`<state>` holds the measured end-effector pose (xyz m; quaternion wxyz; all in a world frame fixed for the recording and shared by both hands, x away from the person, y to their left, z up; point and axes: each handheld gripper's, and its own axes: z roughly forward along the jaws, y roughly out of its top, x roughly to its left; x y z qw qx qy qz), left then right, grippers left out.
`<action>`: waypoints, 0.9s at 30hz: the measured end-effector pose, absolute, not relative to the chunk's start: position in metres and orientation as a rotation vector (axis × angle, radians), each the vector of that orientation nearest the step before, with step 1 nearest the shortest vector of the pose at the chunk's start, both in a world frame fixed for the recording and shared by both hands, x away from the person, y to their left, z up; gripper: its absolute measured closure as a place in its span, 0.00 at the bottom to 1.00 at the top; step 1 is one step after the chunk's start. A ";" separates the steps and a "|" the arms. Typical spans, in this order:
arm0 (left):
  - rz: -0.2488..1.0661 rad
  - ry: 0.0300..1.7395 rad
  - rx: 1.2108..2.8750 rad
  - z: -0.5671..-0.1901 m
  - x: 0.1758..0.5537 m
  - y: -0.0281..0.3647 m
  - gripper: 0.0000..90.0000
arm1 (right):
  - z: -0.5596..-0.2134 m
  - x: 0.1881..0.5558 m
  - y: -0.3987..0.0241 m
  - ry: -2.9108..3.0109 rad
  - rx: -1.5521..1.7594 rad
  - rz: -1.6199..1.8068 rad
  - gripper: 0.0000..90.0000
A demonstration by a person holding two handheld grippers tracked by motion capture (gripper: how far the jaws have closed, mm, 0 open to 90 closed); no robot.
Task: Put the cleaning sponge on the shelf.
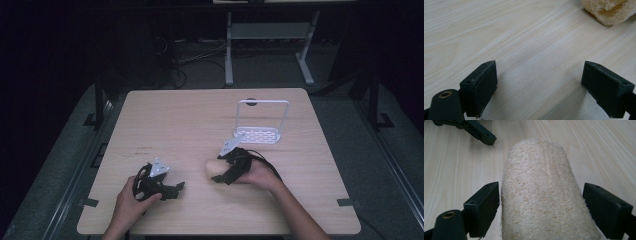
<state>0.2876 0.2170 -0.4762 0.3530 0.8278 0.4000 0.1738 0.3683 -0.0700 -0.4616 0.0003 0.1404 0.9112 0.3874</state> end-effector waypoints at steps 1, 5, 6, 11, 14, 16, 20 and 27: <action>0.450 1.035 2.141 -0.476 0.288 0.217 0.14 | -0.462 0.368 -0.070 2.861 0.440 1.216 0.17; 0.450 1.035 2.141 -0.476 0.288 0.217 0.14 | -0.462 0.368 -0.070 2.865 0.442 1.209 0.17; 0.450 1.035 2.141 -0.476 0.288 0.217 0.14 | -0.463 0.369 -0.070 2.865 0.438 1.207 0.17; 0.449 1.034 2.142 -0.476 0.288 0.217 0.14 | -0.463 0.369 -0.070 2.872 0.431 1.197 0.22; 0.450 1.034 2.142 -0.476 0.288 0.217 0.14 | -0.463 0.369 -0.070 2.872 0.421 1.200 0.24; 0.449 1.035 2.141 -0.476 0.288 0.217 0.14 | -0.463 0.368 -0.071 2.872 0.418 1.199 0.24; 0.450 1.034 2.142 -0.476 0.288 0.217 0.14 | -0.463 0.368 -0.071 2.871 0.417 1.200 0.26; 0.450 1.035 2.141 -0.476 0.288 0.217 0.14 | -0.462 0.367 -0.072 2.862 0.420 1.204 0.29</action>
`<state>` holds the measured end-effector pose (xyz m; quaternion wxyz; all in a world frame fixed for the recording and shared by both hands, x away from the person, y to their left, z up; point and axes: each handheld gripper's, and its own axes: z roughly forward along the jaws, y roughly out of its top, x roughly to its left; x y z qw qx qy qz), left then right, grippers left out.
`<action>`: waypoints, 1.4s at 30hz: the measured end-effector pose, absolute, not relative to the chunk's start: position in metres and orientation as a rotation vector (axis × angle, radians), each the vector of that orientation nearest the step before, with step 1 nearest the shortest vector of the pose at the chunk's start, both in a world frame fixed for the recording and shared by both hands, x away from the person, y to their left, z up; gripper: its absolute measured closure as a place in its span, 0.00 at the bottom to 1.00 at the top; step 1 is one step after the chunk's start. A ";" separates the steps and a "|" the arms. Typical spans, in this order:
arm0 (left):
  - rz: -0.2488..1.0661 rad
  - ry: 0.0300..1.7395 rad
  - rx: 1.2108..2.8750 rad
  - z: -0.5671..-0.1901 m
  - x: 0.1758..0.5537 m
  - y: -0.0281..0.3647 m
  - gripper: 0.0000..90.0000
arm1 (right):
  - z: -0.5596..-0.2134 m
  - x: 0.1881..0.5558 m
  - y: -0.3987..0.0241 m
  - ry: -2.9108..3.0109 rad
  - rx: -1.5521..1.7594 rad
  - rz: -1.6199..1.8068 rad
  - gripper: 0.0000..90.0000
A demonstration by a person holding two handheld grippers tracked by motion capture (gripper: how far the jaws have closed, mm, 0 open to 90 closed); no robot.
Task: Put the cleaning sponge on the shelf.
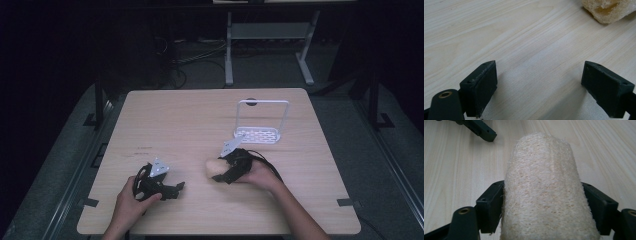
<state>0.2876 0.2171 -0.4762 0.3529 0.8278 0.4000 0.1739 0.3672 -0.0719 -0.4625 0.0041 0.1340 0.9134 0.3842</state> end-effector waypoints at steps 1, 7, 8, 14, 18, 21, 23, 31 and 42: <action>0.450 1.035 2.141 -0.476 0.288 0.217 0.14 | -0.462 0.367 -0.072 2.859 0.419 1.204 0.29; 0.449 1.035 2.141 -0.476 0.288 0.217 0.14 | -0.461 0.366 -0.073 2.854 0.444 1.206 0.30; 0.450 1.035 2.141 -0.476 0.288 0.217 0.14 | -0.461 0.366 -0.074 2.849 0.443 1.210 0.30; 0.449 1.035 2.141 -0.476 0.288 0.217 0.14 | -0.456 0.366 -0.078 2.824 0.466 1.235 0.30; 0.449 1.035 2.141 -0.476 0.288 0.217 0.14 | -0.454 0.367 -0.080 2.810 0.481 1.238 0.30; 0.449 1.035 2.141 -0.476 0.288 0.217 0.14 | -0.452 0.367 -0.082 2.798 0.486 1.234 0.30; 0.449 1.035 2.141 -0.476 0.288 0.217 0.14 | -0.452 0.367 -0.084 2.792 0.508 1.233 0.30; 0.449 1.035 2.141 -0.476 0.288 0.217 0.14 | -0.449 0.366 -0.091 2.761 0.555 1.220 0.30; 0.447 1.031 2.142 -0.476 0.288 0.217 0.14 | -0.445 0.363 -0.104 2.716 0.617 1.208 0.30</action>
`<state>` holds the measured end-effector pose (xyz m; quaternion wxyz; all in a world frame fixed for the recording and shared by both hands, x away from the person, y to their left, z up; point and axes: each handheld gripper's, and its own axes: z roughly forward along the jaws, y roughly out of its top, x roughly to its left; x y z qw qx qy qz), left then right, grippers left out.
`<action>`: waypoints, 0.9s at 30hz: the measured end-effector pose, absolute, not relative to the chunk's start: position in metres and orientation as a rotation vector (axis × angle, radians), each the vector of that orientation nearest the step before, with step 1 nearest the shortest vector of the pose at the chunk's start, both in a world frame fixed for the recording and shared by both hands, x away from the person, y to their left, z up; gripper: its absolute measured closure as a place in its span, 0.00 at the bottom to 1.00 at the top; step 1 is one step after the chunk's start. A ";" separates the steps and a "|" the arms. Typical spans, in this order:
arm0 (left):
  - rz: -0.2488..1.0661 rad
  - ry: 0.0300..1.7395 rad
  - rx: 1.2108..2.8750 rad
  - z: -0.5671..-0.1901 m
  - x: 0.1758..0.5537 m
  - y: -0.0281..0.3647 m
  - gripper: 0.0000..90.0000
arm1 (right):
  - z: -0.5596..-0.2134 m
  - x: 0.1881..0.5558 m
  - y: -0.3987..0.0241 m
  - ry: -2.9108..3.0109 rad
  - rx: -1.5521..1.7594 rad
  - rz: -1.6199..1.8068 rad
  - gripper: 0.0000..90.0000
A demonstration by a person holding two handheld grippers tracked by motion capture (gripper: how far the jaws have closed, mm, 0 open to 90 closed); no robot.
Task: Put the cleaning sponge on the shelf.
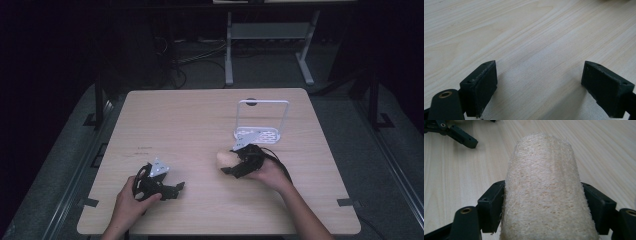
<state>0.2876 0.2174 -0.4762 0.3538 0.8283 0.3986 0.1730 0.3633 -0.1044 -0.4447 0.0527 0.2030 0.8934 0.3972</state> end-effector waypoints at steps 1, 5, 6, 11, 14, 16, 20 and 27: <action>0.448 1.030 2.142 -0.476 0.288 0.217 0.14 | -0.444 0.363 -0.106 2.711 0.621 1.209 0.30; 0.447 1.030 2.142 -0.476 0.288 0.217 0.14 | -0.443 0.363 -0.113 2.688 0.656 1.211 0.30; 0.448 1.030 2.142 -0.476 0.288 0.217 0.14 | -0.443 0.363 -0.115 2.683 0.663 1.210 0.30; 0.448 1.030 2.143 -0.476 0.288 0.217 0.14 | -0.441 0.362 -0.122 2.652 0.692 1.206 0.30; 0.448 1.030 2.143 -0.476 0.288 0.217 0.14 | -0.440 0.362 -0.126 2.638 0.710 1.201 0.30; 0.448 1.030 2.143 -0.476 0.288 0.217 0.14 | -0.440 0.363 -0.129 2.624 0.721 1.200 0.30; 0.448 1.029 2.143 -0.476 0.288 0.217 0.14 | -0.438 0.364 -0.135 2.596 0.752 1.199 0.30; 0.448 1.030 2.143 -0.476 0.288 0.217 0.14 | -0.437 0.367 -0.143 2.549 0.805 1.186 0.30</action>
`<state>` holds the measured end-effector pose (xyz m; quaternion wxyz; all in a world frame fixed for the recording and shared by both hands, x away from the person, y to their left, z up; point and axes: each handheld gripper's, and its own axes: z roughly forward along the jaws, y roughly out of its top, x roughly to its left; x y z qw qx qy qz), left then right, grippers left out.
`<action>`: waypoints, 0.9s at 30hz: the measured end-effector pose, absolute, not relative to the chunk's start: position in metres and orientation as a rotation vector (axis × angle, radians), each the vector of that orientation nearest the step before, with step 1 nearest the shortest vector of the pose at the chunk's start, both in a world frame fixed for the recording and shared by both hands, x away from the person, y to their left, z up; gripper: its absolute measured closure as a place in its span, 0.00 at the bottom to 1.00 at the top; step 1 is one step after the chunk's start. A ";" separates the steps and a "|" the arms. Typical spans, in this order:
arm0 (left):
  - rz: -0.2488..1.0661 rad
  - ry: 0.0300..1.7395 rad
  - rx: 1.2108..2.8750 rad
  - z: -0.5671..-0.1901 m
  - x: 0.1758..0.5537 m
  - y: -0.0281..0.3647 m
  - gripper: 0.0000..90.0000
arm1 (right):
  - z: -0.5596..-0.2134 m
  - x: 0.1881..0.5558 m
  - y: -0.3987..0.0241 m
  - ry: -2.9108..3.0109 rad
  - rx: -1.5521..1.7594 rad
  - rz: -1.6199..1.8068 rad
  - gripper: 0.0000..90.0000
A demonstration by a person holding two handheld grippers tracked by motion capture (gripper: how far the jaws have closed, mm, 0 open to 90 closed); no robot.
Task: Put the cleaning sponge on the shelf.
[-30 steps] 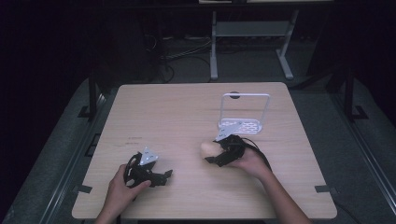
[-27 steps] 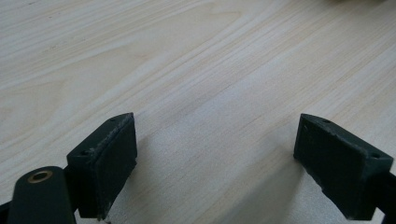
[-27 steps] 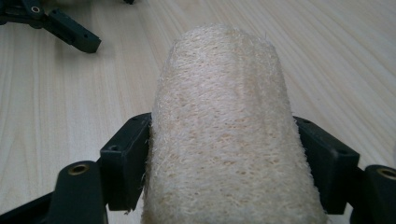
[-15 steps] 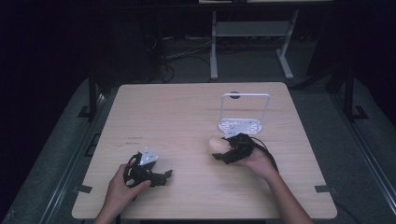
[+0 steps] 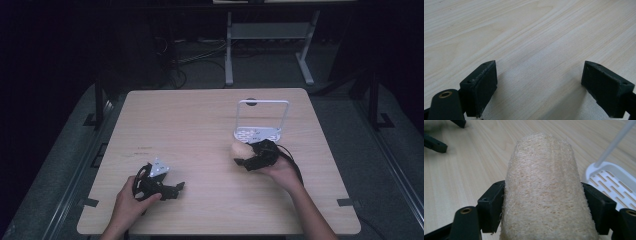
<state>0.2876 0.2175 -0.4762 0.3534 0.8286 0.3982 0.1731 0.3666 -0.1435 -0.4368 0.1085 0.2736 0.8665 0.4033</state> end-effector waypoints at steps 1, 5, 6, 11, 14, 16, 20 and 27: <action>0.448 1.029 2.143 -0.476 0.288 0.217 0.14 | -0.437 0.367 -0.144 2.545 0.816 1.185 0.30; 0.447 1.030 2.143 -0.476 0.288 0.217 0.14 | -0.437 0.369 -0.149 2.518 0.842 1.167 0.30; 0.448 1.029 2.143 -0.476 0.288 0.217 0.14 | -0.437 0.369 -0.151 2.509 0.856 1.169 0.30; 0.448 1.029 2.144 -0.476 0.288 0.218 0.14 | -0.437 0.371 -0.158 2.483 0.898 1.165 0.30; 0.448 1.029 2.143 -0.476 0.288 0.218 0.14 | -0.437 0.373 -0.163 2.467 0.918 1.164 0.30; 0.448 1.029 2.144 -0.476 0.288 0.218 0.14 | -0.437 0.373 -0.166 2.457 0.931 1.162 0.30; 0.448 1.029 2.143 -0.476 0.288 0.218 0.14 | -0.437 0.374 -0.171 2.438 0.955 1.158 0.30; 0.448 1.030 2.143 -0.476 0.288 0.217 0.14 | -0.437 0.378 -0.180 2.405 1.005 1.153 0.30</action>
